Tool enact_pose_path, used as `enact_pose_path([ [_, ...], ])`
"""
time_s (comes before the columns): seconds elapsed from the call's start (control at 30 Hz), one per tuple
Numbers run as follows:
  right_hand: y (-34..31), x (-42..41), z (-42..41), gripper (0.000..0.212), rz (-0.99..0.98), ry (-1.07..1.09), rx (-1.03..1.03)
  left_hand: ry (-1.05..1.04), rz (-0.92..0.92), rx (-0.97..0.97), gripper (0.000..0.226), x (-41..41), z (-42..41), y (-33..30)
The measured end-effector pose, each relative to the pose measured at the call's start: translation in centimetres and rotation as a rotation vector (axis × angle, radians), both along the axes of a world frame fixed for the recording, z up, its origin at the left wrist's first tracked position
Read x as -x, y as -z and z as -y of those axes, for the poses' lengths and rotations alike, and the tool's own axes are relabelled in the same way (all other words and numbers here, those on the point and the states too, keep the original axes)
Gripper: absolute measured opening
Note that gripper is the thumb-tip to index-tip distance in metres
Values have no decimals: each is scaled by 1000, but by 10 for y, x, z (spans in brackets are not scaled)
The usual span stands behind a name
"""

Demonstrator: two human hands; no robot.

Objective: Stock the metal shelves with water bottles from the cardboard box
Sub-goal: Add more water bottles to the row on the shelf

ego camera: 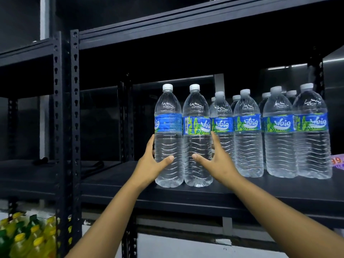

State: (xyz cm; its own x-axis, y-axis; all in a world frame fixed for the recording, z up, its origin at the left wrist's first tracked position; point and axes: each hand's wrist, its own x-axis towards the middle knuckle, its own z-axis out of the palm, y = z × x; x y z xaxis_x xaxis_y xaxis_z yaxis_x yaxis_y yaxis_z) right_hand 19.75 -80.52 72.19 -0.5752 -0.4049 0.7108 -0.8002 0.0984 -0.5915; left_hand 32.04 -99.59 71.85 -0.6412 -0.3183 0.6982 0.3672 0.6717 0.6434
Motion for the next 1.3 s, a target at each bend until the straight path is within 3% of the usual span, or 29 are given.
enact_pose_path([
  [0.3,-5,0,8,104,-69,100,-76,58,2,13,89,9,11,-2],
  [0.73,-16,27,55,104,-41,190,-200,92,149,17,103,51,57,-11],
  [1.3,-12,64,87,106,-81,196,-219,149,170,24,99,88,90,-15],
])
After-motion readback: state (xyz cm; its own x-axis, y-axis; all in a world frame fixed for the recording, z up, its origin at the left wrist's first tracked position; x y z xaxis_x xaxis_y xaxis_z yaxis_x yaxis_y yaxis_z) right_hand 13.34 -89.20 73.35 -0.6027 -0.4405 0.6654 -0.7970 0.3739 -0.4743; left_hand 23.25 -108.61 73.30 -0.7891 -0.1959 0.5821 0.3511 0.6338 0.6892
